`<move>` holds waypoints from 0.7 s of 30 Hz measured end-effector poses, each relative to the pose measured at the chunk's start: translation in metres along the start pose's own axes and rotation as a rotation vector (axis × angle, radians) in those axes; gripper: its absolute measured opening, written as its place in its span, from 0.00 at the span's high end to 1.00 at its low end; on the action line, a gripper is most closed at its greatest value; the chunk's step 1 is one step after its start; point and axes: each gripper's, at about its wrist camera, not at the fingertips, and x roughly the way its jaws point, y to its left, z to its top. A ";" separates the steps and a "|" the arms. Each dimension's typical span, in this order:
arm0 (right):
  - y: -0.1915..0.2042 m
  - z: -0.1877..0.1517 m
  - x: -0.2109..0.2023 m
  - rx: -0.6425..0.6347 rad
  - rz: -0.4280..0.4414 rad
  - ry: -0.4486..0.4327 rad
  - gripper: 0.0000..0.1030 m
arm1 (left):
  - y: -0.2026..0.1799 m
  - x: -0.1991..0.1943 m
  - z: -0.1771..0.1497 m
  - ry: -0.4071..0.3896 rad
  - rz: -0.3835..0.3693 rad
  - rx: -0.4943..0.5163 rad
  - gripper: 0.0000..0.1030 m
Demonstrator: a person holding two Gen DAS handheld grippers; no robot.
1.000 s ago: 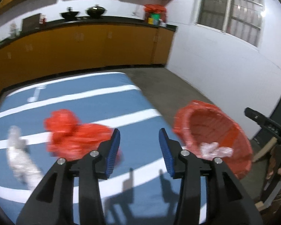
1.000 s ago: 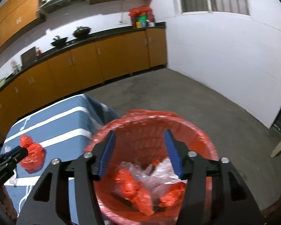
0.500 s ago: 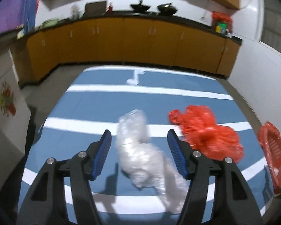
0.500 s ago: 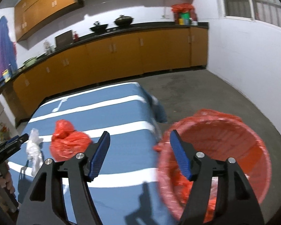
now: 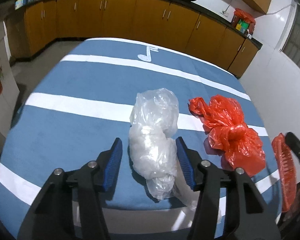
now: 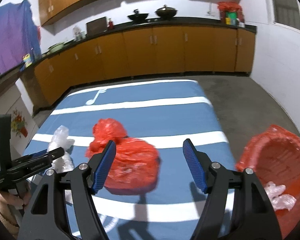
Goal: Collect trash
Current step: 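Grasp the white plastic bag with the left tool while the right tool grasps a red bag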
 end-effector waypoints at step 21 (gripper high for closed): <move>0.024 -0.004 0.040 -0.048 0.077 0.103 0.33 | 0.008 0.000 0.022 -0.065 0.014 0.018 0.70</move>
